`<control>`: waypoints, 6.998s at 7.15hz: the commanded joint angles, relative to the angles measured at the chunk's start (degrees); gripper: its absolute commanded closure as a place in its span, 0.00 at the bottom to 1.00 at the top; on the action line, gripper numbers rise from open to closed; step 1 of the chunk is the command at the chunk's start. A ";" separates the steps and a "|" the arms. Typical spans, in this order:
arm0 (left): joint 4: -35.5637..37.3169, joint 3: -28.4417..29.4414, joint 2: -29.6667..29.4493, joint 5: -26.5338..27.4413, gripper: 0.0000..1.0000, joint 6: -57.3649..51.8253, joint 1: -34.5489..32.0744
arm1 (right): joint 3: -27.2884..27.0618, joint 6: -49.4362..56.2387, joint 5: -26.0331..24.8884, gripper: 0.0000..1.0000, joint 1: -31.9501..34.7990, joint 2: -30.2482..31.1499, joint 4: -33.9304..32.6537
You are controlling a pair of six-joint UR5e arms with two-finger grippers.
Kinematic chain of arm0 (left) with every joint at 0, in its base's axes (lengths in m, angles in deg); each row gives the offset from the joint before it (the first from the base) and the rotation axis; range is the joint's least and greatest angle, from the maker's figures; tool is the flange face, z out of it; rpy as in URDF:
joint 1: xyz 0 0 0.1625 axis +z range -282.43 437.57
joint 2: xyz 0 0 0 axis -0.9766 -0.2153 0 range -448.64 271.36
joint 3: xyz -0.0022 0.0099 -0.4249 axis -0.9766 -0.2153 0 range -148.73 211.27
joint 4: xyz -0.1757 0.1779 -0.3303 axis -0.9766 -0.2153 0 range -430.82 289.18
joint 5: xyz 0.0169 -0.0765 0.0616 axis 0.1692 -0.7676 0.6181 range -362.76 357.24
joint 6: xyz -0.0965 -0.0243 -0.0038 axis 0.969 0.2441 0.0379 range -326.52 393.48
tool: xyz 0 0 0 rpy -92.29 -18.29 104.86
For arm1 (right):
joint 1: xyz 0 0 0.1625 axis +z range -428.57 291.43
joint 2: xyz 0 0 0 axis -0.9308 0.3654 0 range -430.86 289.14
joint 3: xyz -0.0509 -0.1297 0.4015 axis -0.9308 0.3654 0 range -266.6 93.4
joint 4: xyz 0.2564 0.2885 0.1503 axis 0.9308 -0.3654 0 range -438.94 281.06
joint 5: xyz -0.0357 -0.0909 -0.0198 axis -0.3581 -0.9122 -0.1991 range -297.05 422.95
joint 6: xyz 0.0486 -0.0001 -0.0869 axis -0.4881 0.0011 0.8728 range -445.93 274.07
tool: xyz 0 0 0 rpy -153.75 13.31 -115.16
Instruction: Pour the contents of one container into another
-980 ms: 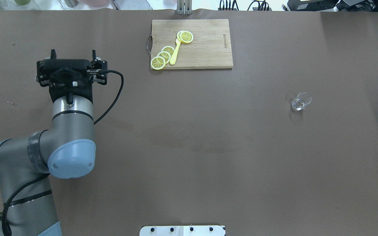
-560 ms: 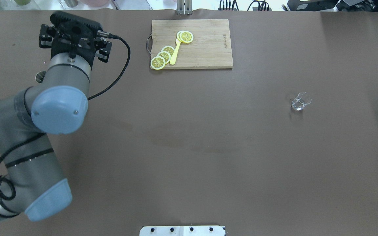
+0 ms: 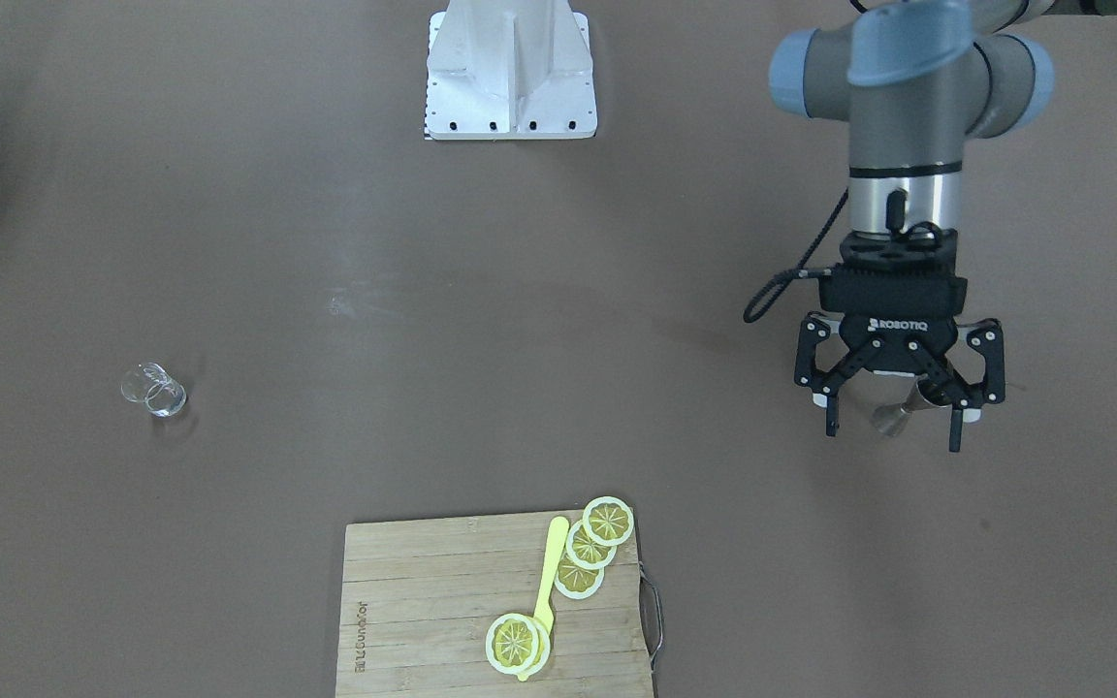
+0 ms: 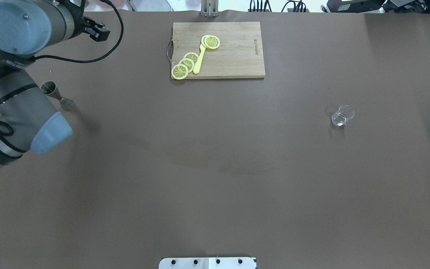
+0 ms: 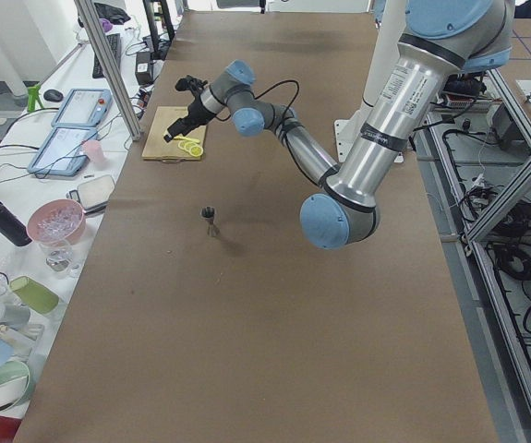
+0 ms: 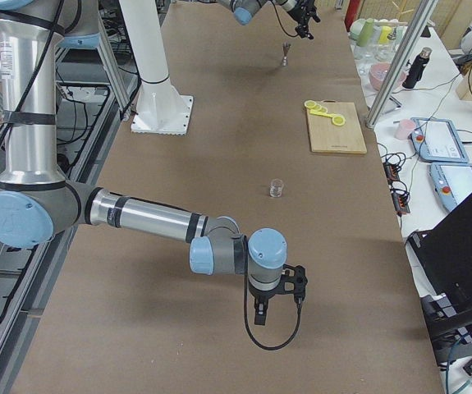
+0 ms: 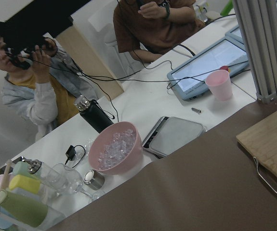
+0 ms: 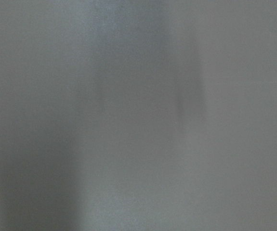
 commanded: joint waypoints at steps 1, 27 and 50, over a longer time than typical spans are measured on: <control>-6.34 11.17 -0.04 -17.67 0.00 -0.49 -10.45 | 0.14 0.00 0.03 0.00 0.00 0.00 0.00; 18.25 5.24 28.69 -49.20 0.00 -2.95 -35.46 | -0.39 0.09 1.35 0.00 0.00 0.09 0.00; 18.51 4.10 29.84 -49.99 0.00 -2.87 -35.20 | -1.09 0.35 4.87 0.00 0.09 1.14 0.09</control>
